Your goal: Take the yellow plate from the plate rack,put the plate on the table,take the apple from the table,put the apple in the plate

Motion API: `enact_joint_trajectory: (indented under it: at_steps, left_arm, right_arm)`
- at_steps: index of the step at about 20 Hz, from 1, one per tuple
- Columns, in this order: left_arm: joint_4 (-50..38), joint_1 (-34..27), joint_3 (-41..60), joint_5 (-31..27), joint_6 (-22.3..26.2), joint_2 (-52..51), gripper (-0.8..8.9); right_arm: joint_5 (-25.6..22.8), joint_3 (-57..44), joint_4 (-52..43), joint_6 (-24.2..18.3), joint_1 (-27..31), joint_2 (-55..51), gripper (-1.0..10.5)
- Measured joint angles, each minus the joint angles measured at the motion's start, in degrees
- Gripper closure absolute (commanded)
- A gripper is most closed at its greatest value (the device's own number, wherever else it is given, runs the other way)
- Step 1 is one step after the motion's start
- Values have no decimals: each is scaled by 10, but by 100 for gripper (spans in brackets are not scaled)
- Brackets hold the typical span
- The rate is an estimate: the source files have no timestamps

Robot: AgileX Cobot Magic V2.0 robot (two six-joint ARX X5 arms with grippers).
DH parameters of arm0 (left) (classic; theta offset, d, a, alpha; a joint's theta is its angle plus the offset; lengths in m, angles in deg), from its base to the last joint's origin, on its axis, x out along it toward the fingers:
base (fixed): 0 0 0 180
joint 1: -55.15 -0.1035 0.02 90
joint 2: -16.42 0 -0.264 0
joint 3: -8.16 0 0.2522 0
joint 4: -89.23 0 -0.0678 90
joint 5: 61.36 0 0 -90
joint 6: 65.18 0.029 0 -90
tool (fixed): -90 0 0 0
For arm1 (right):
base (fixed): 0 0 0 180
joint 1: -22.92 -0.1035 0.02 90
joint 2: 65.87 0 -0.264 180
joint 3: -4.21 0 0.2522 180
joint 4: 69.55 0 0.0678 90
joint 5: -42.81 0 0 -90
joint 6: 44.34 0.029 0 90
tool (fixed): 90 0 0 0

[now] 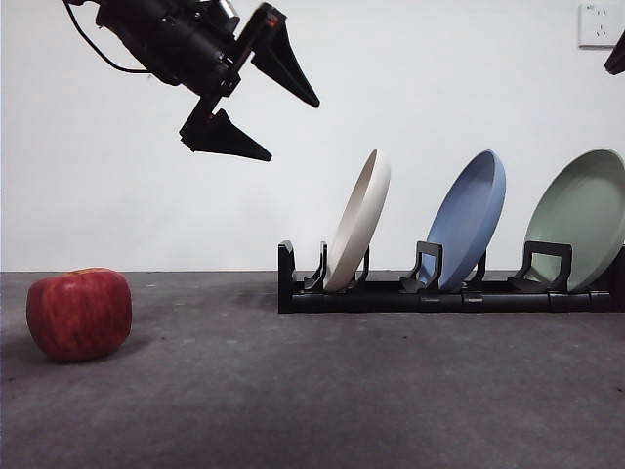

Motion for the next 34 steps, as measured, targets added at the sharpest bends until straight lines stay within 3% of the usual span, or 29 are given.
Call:
enact_joint_trajectory:
  at_steps: [6,13,21,22,26,31,34]
  left_arm:
    - [-22,26,0,-48,13,0,175]
    - [-70,61,-2,-51,18,33,176]
    - [-120,100,-2,-93,37,89,191]
    - [-121,101,-2,-96,37,94,232]
    - [-124,103,-2,-122,37,106,557]
    - [-164,104,-2,-123,30,106,701]
    - [-168,110,-2,-120,29,106,737]
  right_arm:
    - [0,0,1,0,0,0,949]
    - [0,0,7,-1,0,22,949]
    - [0,0,25,-35,0,51,949]
    - [0,0,26,-37,0,51,949]
    - [0,0,27,-41,0,51,949]
    - [0,0,34,-41,0,51,949]
    - [0,0,40,-44,0,51,949]
